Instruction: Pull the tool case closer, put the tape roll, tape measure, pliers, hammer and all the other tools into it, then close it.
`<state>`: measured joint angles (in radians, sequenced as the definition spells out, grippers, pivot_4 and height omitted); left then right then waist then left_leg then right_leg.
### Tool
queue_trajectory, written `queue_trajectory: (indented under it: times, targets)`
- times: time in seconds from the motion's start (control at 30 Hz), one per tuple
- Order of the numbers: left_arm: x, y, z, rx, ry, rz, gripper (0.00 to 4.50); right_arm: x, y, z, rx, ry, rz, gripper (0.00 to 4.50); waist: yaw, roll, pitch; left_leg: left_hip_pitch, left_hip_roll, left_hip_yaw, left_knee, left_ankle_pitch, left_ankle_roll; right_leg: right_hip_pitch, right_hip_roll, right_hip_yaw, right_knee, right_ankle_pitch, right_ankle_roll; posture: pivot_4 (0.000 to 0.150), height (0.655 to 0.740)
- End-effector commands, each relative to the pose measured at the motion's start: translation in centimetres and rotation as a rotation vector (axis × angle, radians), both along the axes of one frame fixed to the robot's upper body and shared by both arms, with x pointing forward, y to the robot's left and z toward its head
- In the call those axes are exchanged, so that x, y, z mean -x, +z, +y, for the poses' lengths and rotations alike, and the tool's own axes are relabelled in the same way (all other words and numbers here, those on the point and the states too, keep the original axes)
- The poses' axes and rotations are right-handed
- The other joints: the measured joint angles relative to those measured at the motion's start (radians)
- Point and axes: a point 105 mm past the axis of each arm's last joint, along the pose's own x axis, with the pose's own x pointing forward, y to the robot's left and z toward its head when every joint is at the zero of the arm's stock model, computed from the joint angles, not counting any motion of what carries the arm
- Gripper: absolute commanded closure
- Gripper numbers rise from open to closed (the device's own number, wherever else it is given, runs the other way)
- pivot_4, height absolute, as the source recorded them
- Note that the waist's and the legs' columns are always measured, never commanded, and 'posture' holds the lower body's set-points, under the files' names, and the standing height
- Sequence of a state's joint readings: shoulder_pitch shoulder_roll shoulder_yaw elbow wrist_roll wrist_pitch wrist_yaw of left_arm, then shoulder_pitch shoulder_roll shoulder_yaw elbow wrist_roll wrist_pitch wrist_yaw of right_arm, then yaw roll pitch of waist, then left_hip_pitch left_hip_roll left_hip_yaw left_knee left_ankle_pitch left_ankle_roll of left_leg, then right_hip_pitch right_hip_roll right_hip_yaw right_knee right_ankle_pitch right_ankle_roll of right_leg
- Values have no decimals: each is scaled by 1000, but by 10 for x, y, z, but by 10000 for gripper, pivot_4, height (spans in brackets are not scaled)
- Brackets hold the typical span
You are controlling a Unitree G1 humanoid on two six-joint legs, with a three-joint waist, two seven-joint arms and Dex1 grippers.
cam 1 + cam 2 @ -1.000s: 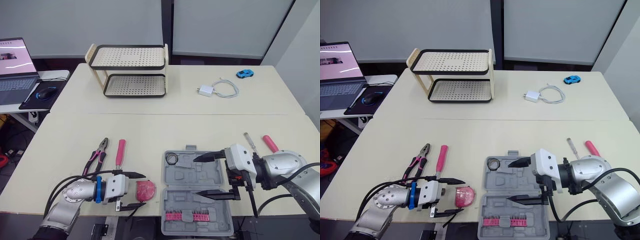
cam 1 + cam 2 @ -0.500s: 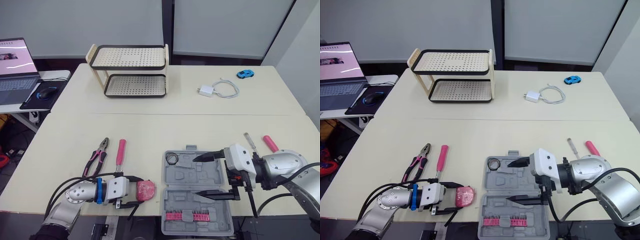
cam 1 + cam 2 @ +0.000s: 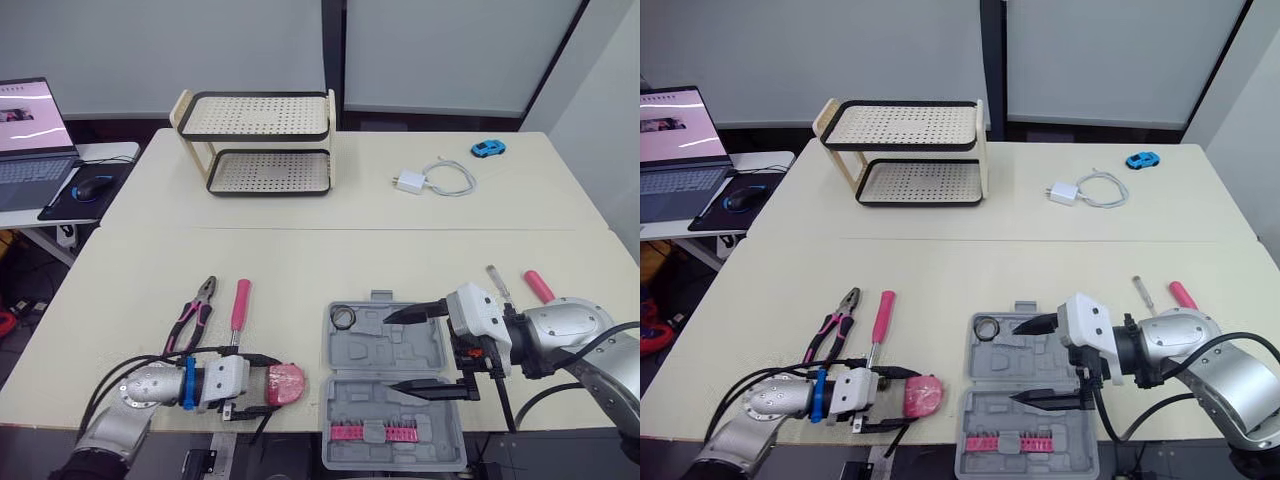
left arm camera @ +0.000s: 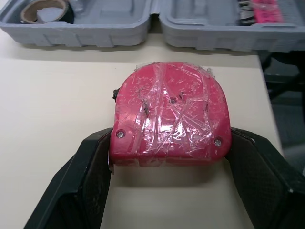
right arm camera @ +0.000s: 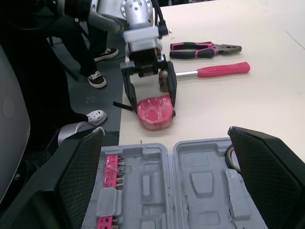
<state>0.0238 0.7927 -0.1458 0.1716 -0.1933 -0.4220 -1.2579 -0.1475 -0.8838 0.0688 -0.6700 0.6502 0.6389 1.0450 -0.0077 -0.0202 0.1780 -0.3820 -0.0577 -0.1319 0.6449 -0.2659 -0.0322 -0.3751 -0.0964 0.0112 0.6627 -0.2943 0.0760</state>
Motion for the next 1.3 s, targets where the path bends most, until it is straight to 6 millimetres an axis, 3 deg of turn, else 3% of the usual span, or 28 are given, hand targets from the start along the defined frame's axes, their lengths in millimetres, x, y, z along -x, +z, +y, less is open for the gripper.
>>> queue_trajectory:
  times: [0.03, 0.2, 0.33, 0.67, 0.87, 1.17, 1.3]
  targets:
    - [-7, 46, -15, 52, -46, -67, 12882, -2, 7, -11, -8, -59, 46, 0, 4, 0, 0, 0, 0, 0, 0, 0, 0, 0, 0, 0, 0, 0, 0, 1500, 7400]
    - [-12, 77, -43, 127, -84, -115, 12882, -5, 8, -21, -41, -155, 199, 0, 4, 0, 0, 0, -1, 0, 0, 0, 0, 1, 0, 0, -1, 0, 0, 1500, 7400]
    - [-16, 90, -75, 197, -126, -166, 12882, -10, 5, -25, -104, -280, 396, 0, 3, 0, 0, 0, 0, 0, 0, 0, 0, 1, 0, 0, -1, 0, 0, 1500, 7400]
    - [-22, 96, -126, 263, -179, -235, 12882, -10, -1, -32, -170, -446, 727, 0, 4, 0, 0, -1, -1, 1, 0, 0, 0, 1, 0, 1, -1, 0, 0, 1500, 7400]
    - [-24, 96, -153, 298, -216, -262, 12882, -8, 0, -19, -228, -469, 843, 0, 2, -1, 0, -1, -1, 1, 1, 0, 0, 2, 0, 1, -1, 0, 0, 1500, 7400]
    - [-21, 96, -162, 307, -254, -281, 12882, -15, 1, -4, -272, -499, 882, 0, 2, -1, 0, -1, -1, 1, 1, 0, 1, 1, 1, 1, -1, 0, 0, 1500, 7400]
    - [-22, 97, -163, 311, -251, -288, 12882, -12, -2, -1, -244, -488, 885, 13451, 2, -1, 0, -1, -1, 1, 1, 0, 1, 1, 1, 1, -1, 0, 0, 1500, 7400]
